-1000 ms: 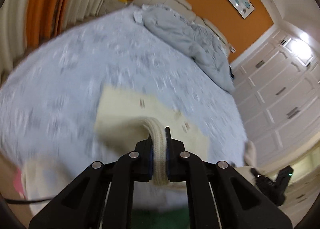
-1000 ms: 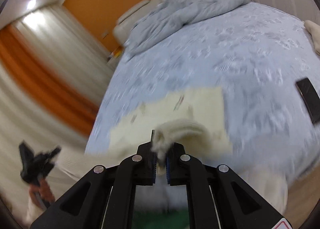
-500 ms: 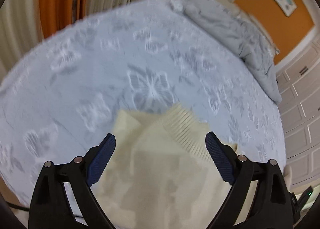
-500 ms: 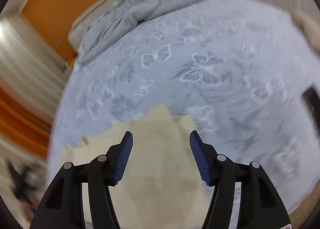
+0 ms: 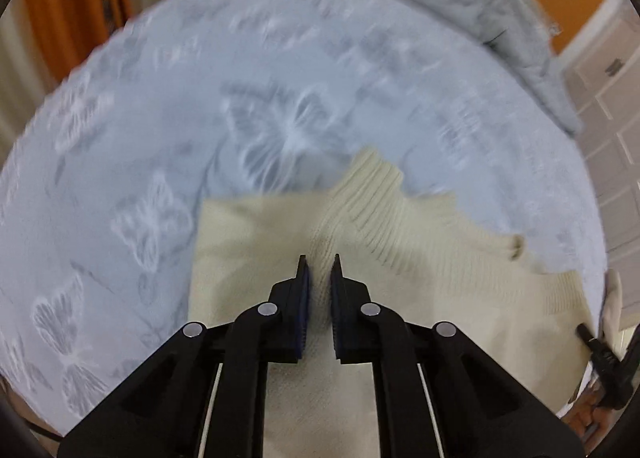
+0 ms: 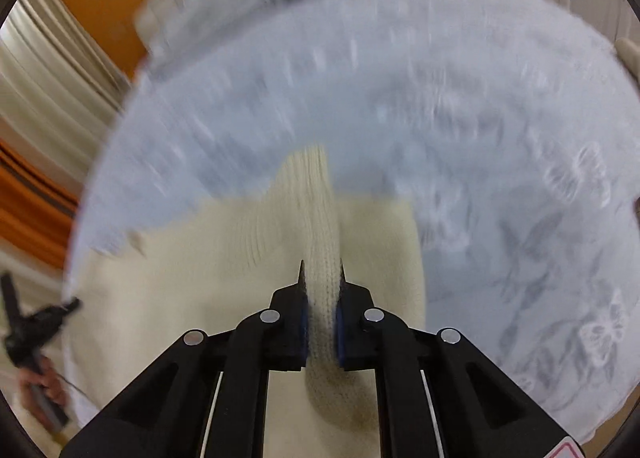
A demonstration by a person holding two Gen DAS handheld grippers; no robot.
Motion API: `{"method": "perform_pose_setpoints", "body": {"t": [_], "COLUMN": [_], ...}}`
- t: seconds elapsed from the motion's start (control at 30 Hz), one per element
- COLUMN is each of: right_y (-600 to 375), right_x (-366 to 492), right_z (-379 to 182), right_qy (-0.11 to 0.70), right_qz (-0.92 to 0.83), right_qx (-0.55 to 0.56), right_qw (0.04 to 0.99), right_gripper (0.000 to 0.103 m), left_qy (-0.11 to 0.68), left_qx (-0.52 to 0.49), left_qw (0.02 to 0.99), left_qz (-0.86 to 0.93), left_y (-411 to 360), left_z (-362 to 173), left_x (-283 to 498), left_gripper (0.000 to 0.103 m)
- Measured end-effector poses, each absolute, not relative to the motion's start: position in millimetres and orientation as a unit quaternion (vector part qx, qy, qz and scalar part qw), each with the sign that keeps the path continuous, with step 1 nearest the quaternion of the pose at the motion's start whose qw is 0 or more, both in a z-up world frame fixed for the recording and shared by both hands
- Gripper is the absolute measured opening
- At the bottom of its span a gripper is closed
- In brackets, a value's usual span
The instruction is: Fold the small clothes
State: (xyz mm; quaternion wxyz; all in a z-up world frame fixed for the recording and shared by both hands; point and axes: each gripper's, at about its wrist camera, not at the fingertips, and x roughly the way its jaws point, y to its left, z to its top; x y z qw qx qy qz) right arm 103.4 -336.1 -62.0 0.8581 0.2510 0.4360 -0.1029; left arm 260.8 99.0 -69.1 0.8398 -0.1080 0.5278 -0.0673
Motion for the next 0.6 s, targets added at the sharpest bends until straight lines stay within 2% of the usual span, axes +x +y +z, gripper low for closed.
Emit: {"method": "perform_pose_setpoints", "body": {"t": [0.07, 0.17, 0.23, 0.33, 0.37, 0.43, 0.47, 0.6], "right_y": [-347, -360, -358, -349, -342, -325, -310, -239], "right_x": [94, 110, 110, 106, 102, 103, 109, 147], "right_z": [-59, -116, -131, -103, -83, -55, -47, -59], "right_qy": [0.422, 0.505, 0.518, 0.503, 0.479, 0.444, 0.438, 0.472], "right_qz": [-0.117, -0.147, -0.155, -0.182, -0.19, -0.178, -0.147, -0.028], "right_qx": [0.265, 0.26, 0.253, 0.237, 0.216, 0.183, 0.178, 0.183], "right_qw": [0.859, 0.81, 0.802, 0.811, 0.829, 0.859, 0.869, 0.862], "right_gripper": [0.009, 0.009, 0.01, 0.017, 0.023, 0.023, 0.023, 0.021], "left_qy": [0.527, 0.572, 0.588, 0.578, 0.567, 0.536, 0.526, 0.528], "left_qx": [-0.101, -0.071, -0.08, -0.095, -0.095, -0.102, -0.106, -0.103], "left_qw": [0.842, 0.817, 0.805, 0.81, 0.818, 0.837, 0.843, 0.839], "left_qz": [-0.061, -0.035, -0.02, -0.013, -0.011, -0.027, -0.035, -0.081], "left_y": [99, 94, 96, 101, 102, 99, 95, 49], "left_z": [-67, -103, -122, -106, -94, -73, -65, -66], "left_x": [261, 273, 273, 266, 260, 252, 249, 253], "left_gripper": [0.008, 0.009, 0.013, 0.02, 0.019, 0.022, 0.027, 0.032]}}
